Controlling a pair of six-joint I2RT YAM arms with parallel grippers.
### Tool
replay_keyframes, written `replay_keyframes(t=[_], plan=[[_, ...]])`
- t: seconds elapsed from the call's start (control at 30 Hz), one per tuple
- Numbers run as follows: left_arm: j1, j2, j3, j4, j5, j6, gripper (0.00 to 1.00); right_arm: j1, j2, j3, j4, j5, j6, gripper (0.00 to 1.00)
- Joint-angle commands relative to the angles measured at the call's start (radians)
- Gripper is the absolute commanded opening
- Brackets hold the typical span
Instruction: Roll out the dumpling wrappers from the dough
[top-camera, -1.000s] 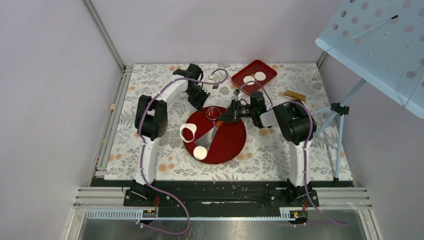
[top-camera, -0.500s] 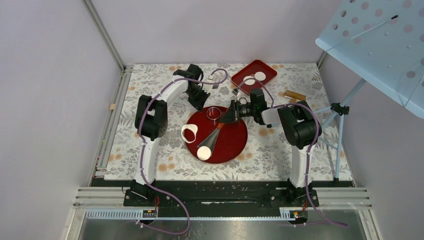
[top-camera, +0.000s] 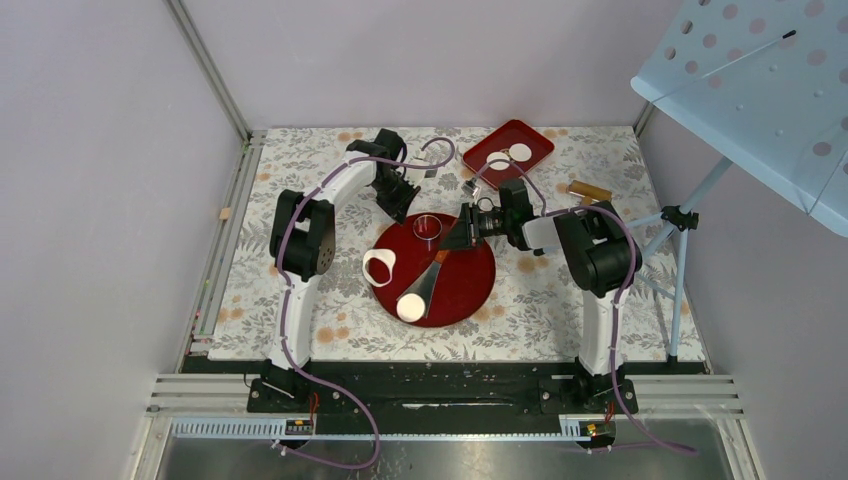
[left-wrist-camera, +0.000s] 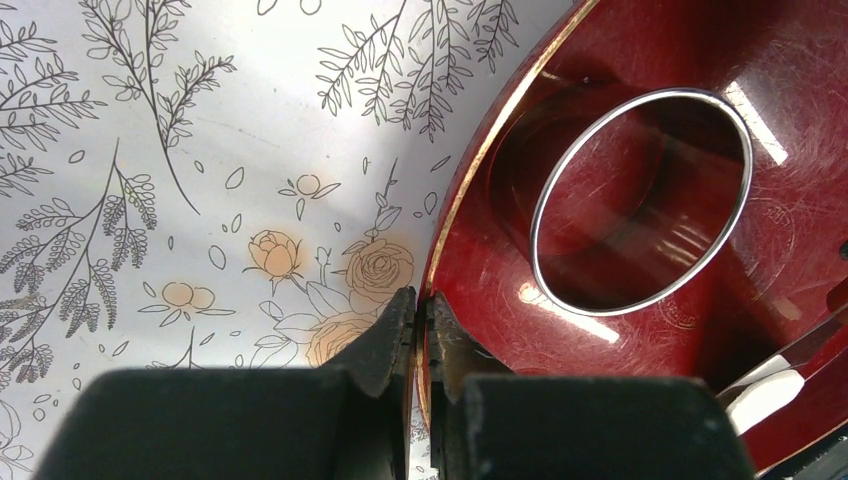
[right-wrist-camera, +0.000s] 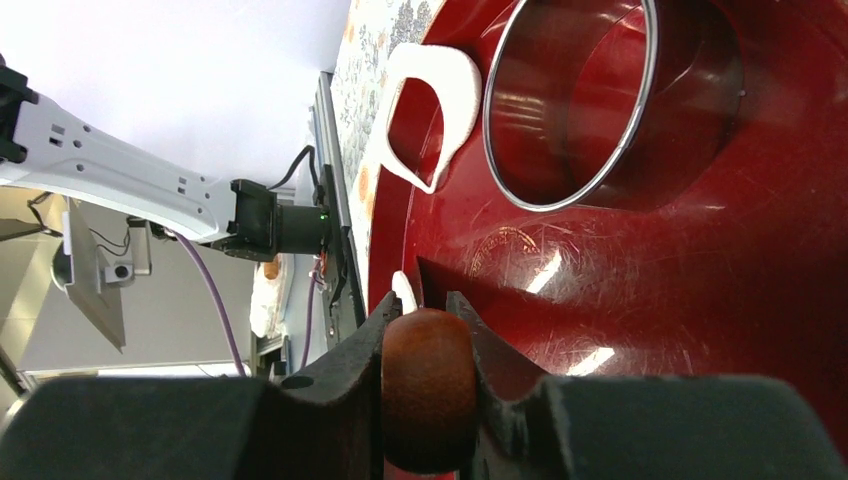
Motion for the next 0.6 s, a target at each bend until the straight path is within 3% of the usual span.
replay_keyframes(t=[0.0,0.2,0.4,0.57], plan=[[-0.005,-0.061,0.002,0.049,0.01,-0.041,0.0,0.01,0.047,0.017,0.106,0.019,0.064,0.0],[-0.005,-0.063,0.0,0.056,0.004,-0.056,0.02,0.01,0.106,0.014,0.314,-0.01,0.267,0.0],[-0.004,-0.074,-0.003,0.056,0.002,-0.056,0.07,0.008,0.113,0.011,0.31,-0.027,0.286,0.0],[-0.002,-0.085,-0.005,0.059,0.004,-0.065,0.2,0.0,0.087,0.02,0.238,-0.038,0.24,0.0]])
